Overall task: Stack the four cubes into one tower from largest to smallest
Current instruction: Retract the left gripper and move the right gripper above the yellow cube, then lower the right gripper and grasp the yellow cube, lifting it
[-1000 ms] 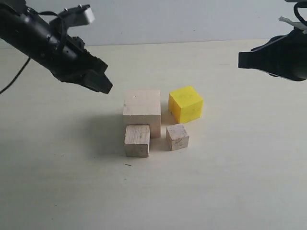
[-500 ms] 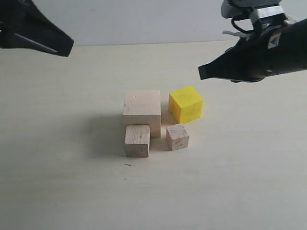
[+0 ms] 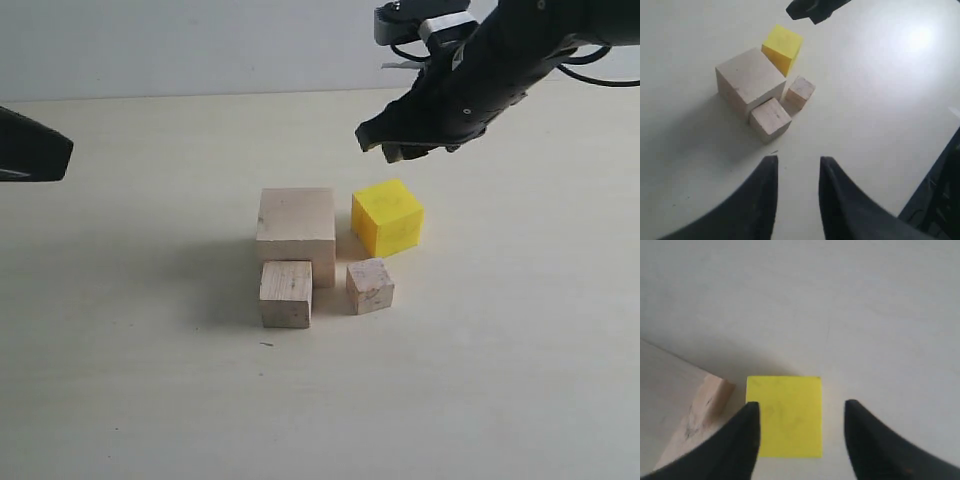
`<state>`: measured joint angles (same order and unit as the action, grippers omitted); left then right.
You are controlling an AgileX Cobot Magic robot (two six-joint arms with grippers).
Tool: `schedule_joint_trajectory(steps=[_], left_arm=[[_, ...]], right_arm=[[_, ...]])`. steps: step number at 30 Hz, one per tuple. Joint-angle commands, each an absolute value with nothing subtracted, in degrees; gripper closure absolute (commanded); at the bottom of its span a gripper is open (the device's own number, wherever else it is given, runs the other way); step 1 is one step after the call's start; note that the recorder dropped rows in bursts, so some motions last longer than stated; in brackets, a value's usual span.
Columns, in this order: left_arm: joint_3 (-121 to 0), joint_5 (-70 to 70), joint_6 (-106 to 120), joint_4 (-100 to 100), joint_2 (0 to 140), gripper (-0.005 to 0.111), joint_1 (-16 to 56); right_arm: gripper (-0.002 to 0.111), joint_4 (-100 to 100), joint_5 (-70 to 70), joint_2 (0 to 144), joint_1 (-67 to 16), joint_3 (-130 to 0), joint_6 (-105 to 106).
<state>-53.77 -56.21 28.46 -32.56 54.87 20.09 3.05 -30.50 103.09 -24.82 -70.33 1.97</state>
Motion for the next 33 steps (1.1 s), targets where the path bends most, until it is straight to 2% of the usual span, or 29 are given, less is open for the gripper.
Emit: schedule_joint_trajectory(steps=[1,3,16,25,33], left_arm=[[-51.21,-52.55,28.25,-30.58,54.51,0.077,19.97],[-49.77,-50.36,28.25,-30.58,54.51,0.077,19.97],[-43.24,-40.55,28.25,-30.10,54.51,0.077,19.97],[-43.14,-40.31,28.25,-29.30,54.51,0.077,19.97],[-43.14,-40.31,28.25,-29.30,54.51,0.077,19.97]], right_arm=[[0.031,2.82,-30.39,105.92,-24.98,-71.85,3.44],[0.026,2.82,-29.88,107.00,-24.98,-71.85,3.44],[0.026,6.85,-29.52,109.82,-24.98,-71.89,3.53],[0.026,14.86,-29.21,110.06,-24.98,-71.89,15.27],[0.026,14.35,-28.78,112.29,-24.98,-71.89,15.51]])
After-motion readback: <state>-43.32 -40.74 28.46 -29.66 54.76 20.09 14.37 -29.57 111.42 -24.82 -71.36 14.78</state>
